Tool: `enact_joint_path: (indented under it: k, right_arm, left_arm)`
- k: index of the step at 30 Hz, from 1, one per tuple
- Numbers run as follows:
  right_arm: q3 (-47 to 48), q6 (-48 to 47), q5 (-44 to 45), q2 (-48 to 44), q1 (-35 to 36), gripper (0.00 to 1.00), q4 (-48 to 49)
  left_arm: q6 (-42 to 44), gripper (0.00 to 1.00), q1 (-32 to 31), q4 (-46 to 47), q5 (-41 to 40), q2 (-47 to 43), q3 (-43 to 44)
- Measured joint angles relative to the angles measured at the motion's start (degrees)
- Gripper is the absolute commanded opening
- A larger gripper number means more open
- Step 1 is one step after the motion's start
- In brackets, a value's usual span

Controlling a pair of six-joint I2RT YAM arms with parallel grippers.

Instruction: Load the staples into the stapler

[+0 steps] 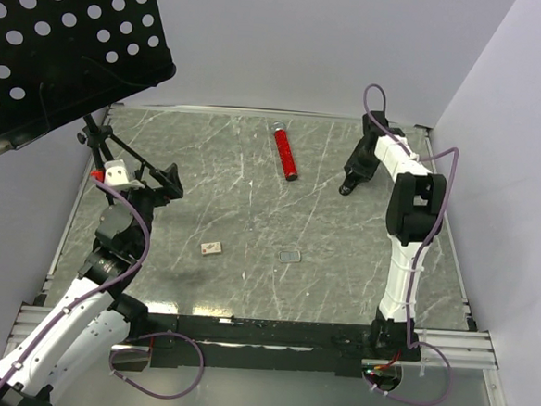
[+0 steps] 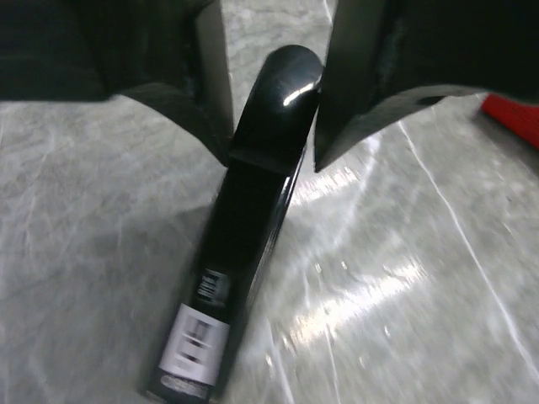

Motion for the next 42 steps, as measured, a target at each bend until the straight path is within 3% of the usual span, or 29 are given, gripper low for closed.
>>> enact_joint_path:
  k: [9, 12, 17, 25, 30, 36, 42]
  right_arm:
    - [-12.6, -6.9, -0.3, -8.0, 2.5, 0.06, 1.5]
    - [-18.0, -11.6, -0.3, -12.0, 5.2, 0.0, 2.3]
    - [-26.9, -18.8, -2.7, -20.1, 11.0, 0.0, 4.2]
    - [-33.6, -28.9, -6.1, -34.6, 22.0, 0.0, 7.2]
    - [-38.6, -33.5, -10.3, -40.8, 33.7, 0.0, 11.0]
    - [-43.4, -36.6, -15.0, -39.9, 47.3, 0.0, 13.9]
    - [-44.0, -39.5, -15.2, -34.2, 54.2, 0.0, 16.6]
  left_arm:
    - [-0.1, 0.99, 0.0, 0.0, 0.3, 0.0, 0.0]
    - [-0.3, 0.99, 0.0, 0.0, 0.6, 0.0, 0.0]
    - [-0.3, 0.99, 0.0, 0.0, 1.7, 0.1, 0.0]
    - [0.4, 0.99, 0.0, 0.0, 6.9, 1.0, 0.0]
    - [0.5, 0.99, 0.0, -3.9, 11.4, 2.1, 1.0]
    - [2.5, 0.99, 0.0, -10.9, 16.4, -0.6, 4.8]
    - [8.0, 0.99, 0.0, -18.6, 21.4, -7.0, 8.3]
